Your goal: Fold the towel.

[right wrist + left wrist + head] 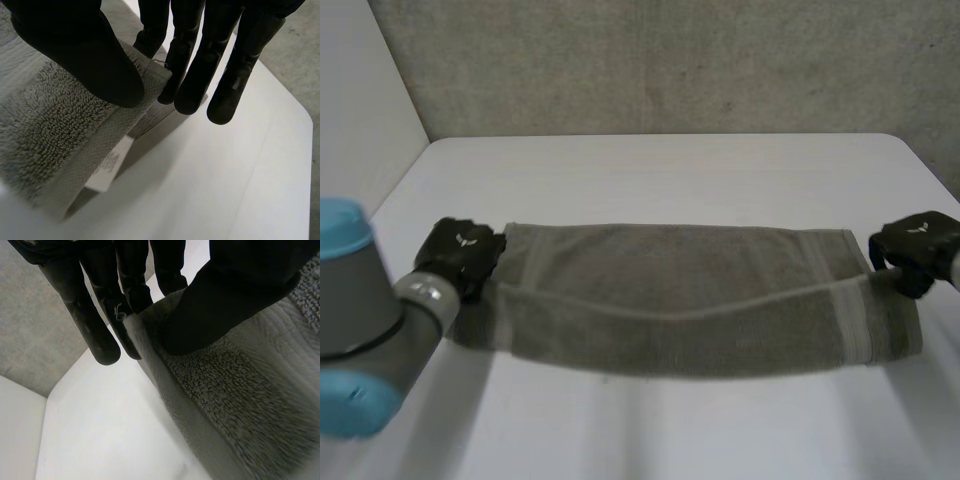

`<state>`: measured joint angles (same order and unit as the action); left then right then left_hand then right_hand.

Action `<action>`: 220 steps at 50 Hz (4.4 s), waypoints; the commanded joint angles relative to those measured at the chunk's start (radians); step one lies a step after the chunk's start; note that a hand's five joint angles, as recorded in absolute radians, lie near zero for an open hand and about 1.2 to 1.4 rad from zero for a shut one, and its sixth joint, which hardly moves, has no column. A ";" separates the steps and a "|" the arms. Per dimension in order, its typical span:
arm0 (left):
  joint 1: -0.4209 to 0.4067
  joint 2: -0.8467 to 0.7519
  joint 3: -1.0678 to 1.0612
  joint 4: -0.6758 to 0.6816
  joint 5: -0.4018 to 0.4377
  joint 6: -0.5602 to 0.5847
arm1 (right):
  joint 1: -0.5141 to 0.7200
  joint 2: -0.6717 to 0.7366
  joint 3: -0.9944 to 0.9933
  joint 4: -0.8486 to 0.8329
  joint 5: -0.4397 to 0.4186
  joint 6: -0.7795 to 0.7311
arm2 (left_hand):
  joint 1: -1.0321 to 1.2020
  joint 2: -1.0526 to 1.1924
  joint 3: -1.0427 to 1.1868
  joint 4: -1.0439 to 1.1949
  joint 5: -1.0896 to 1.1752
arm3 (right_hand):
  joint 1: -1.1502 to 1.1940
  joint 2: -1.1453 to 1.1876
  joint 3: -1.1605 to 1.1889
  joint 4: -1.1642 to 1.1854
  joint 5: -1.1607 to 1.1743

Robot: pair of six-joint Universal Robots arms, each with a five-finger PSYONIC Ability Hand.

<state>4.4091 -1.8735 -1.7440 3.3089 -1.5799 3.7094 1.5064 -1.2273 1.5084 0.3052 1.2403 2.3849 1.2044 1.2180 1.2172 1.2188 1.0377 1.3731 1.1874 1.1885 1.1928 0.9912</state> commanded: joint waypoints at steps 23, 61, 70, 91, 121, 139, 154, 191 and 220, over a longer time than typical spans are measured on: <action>-0.045 -0.760 0.972 -0.003 -0.006 0.006 | 0.158 0.535 -0.523 -0.443 0.202 0.168 | 0.192 0.178 0.179 0.178 0.184 | 0.023 0.209 0.208 0.203 0.231; -0.057 -0.415 0.641 0.005 -0.052 -0.085 | 0.153 0.169 -0.297 -0.396 0.200 0.312 | -1.029 -1.043 -1.042 -1.043 -1.037 | -1.199 -1.013 -1.014 -1.018 -0.991; -0.042 -0.104 0.267 0.008 -0.043 -0.288 | 0.086 0.037 -0.045 -0.245 0.118 0.293 | -1.029 -1.043 -1.042 -1.043 -1.037 | -1.192 -1.006 -1.007 -1.011 -0.984; -0.046 0.031 -0.054 0.133 -0.040 -0.365 | -0.011 0.097 0.240 -0.523 -0.047 0.234 | -1.029 -1.043 -1.042 -1.043 -1.037 | -0.824 -0.639 -0.640 -0.644 -0.617; -0.046 0.054 -0.098 0.159 -0.037 -0.365 | -0.184 0.160 0.123 -0.555 0.050 0.182 | -1.029 -1.043 -1.042 -1.043 -1.037 | 0.023 0.209 0.208 0.203 0.231; -0.045 0.102 -0.120 0.192 -0.037 -0.365 | 0.034 0.088 -0.120 -0.475 0.133 0.140 | -1.029 -1.043 -1.042 -1.043 -1.037 | 0.023 0.209 0.208 0.203 0.231; -0.045 0.102 -0.120 0.193 -0.038 -0.365 | 0.737 0.310 -0.177 -0.543 0.130 0.160 | -1.029 -1.043 -1.042 -1.043 -1.037 | 0.023 0.209 0.208 0.203 0.231; -0.062 0.089 -0.164 0.258 -0.038 -0.364 | 0.242 0.123 0.293 -0.546 0.037 0.343 | -1.029 -1.043 -1.042 -1.043 -1.037 | -0.143 0.042 0.041 0.037 0.064; -0.063 0.109 -0.172 0.259 -0.040 -0.364 | 0.802 0.330 -0.108 -0.477 0.113 0.045 | -1.029 -1.043 -1.042 -1.043 -1.037 | 0.023 0.209 0.208 0.203 0.231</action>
<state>4.3468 -1.7675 -1.9132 3.5679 -1.6199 3.3456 2.2310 -0.9704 1.4114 -0.2200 1.3622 2.5182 0.1812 0.1649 0.1687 0.1675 0.0276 1.3513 1.1742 1.1946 1.1924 0.9879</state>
